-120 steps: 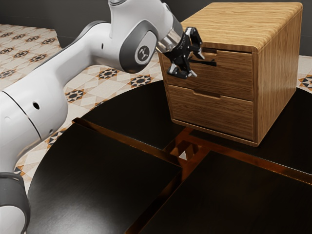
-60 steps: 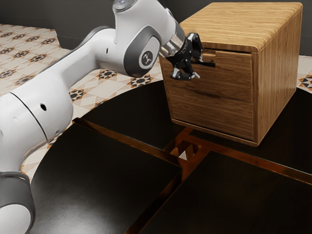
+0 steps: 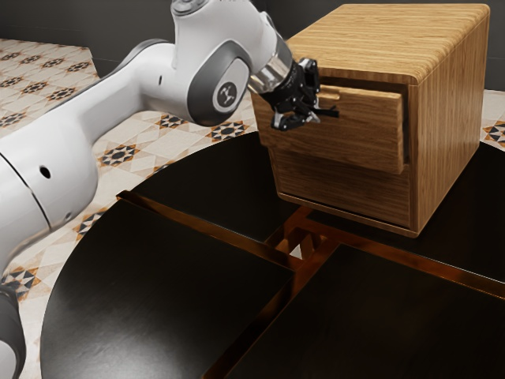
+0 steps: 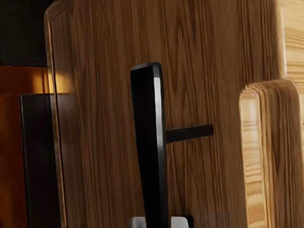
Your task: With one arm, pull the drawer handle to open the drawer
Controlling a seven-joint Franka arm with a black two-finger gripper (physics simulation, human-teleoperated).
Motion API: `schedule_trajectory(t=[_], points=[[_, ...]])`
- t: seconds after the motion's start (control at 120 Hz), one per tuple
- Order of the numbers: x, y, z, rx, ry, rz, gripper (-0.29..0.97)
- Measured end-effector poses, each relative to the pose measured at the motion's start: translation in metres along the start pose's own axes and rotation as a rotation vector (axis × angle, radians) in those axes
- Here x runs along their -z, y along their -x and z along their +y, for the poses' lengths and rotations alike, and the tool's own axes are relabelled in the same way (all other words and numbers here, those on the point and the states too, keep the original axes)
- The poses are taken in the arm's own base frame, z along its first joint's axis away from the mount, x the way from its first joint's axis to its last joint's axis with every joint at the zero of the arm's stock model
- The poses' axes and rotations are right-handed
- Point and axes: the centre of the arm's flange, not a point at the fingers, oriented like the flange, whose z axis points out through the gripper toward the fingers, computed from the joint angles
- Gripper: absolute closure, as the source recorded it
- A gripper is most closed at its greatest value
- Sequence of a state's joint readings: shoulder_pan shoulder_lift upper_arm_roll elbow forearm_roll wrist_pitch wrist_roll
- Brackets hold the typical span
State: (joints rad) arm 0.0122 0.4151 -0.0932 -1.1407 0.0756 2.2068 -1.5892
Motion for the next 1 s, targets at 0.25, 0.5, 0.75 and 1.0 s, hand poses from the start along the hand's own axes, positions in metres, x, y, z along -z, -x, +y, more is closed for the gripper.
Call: schedule_trajectory(t=[0.25, 0.5, 0.75, 1.0], points=[[0.017, 0.003, -0.015, -0.009, -0.027, 0.006, 0.79], [0.036, 0.005, -0.032, -0.017, -0.046, 0.013, 0.79], [0.052, 0.007, -0.048, -0.019, -0.06, 0.015, 0.79], [0.068, 0.009, -0.068, -0.019, -0.08, 0.015, 0.79]])
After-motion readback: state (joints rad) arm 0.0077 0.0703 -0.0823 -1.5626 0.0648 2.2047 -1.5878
